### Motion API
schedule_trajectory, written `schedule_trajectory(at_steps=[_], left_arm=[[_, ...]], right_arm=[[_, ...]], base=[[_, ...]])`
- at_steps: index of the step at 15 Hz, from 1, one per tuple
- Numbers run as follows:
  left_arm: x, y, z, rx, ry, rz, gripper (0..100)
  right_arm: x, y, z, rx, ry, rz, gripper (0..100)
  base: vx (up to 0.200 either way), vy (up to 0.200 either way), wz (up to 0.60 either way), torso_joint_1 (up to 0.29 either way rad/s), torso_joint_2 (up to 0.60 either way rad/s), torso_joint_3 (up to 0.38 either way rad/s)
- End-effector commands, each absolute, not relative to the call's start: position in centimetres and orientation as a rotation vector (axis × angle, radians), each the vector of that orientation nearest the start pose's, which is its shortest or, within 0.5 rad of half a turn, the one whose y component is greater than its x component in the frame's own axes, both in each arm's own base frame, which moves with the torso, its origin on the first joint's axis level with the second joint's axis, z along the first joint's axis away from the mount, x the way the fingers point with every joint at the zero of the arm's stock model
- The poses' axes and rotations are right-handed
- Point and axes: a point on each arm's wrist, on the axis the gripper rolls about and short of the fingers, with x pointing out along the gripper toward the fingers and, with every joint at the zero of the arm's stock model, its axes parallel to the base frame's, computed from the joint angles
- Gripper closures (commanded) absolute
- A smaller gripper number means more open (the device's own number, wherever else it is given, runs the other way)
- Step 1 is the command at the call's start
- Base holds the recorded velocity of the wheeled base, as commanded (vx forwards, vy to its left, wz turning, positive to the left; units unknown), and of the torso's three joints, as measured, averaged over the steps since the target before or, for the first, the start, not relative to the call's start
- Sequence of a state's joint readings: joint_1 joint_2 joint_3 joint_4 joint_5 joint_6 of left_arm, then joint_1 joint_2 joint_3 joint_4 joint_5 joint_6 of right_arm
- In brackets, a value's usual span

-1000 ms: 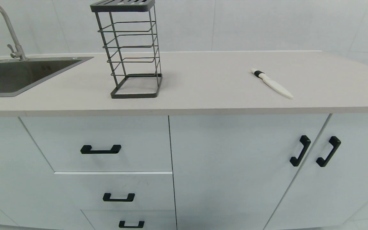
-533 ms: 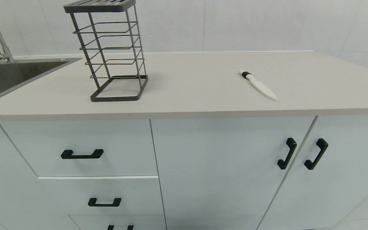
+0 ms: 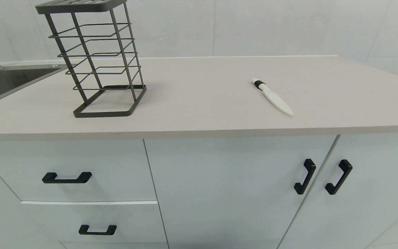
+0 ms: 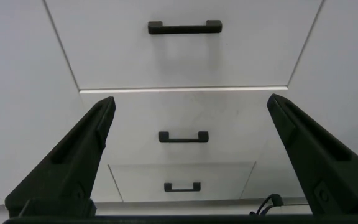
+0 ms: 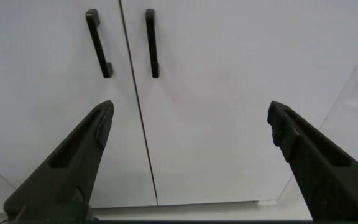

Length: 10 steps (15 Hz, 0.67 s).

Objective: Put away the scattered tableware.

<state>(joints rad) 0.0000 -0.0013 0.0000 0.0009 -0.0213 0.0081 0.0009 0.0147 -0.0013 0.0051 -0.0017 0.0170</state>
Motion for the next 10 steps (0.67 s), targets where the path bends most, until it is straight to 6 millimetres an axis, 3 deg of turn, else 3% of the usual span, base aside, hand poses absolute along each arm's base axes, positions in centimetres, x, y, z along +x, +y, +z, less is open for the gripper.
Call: schedule_trajectory(at_steps=[1,6,10], left_arm=[[-2.28,-0.05,7.55,0.008,0.0,-0.021,0],[-2.28,-0.05,7.55,0.006,0.0,-0.021,0],[-2.28,-0.05,7.55,0.006,0.0,-0.021,0]], right_arm=[[-2.18,-0.01,7.56,0.017,0.02,0.0,0],[-2.18,0.0,7.58,0.012,0.018,0.001,0],[-2.19,0.0,7.62,0.014,0.017,0.001,0]], base=[[0.0,0.0,0.0,0.0,0.0,0.0],[0.0,0.0,0.0,0.009,-0.02,-0.006],[0.0,0.0,0.0,0.179,-0.22,-0.189]])
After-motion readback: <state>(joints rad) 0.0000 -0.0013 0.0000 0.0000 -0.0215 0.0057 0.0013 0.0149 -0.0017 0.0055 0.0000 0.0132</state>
